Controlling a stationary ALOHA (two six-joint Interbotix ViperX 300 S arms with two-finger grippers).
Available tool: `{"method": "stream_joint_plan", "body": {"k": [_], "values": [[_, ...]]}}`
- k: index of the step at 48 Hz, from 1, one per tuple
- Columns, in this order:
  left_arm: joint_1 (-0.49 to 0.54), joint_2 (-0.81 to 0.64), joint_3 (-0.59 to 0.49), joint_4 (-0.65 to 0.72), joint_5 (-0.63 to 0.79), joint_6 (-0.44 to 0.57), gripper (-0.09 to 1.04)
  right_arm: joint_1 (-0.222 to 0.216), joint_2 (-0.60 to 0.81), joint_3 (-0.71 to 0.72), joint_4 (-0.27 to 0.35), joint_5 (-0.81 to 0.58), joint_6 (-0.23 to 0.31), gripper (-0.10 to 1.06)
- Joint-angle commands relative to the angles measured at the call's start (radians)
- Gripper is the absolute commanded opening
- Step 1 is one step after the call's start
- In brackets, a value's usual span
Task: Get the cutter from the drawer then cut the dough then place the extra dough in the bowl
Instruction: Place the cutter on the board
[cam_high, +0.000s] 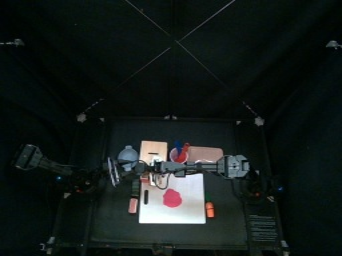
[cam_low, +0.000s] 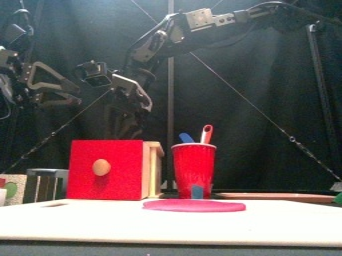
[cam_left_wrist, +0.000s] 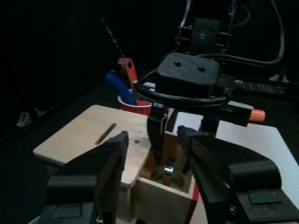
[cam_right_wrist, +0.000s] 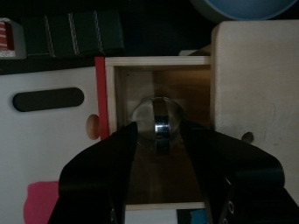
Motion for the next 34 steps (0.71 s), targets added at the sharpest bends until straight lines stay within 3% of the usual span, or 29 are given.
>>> {"method": "stream_joint_plan", "body": {"k": [1, 15, 34], "values": [[0.002, 0.002, -0.005, 0.002, 0.018, 0.0, 0.85, -0.006, -0.018, -0.02, 0.0, 0.002, 0.003, 0.8], [0.009, 0.002, 0.003, -0.029, 0.112, 0.002, 0.85, -0.005, -0.018, -0.02, -0.002, 0.002, 0.003, 0.75], [0.011, 0.002, 0.008, -0.038, 0.114, 0.002, 0.85, -0.005, -0.005, -0.025, -0.002, 0.002, 0.005, 0.67]]}}
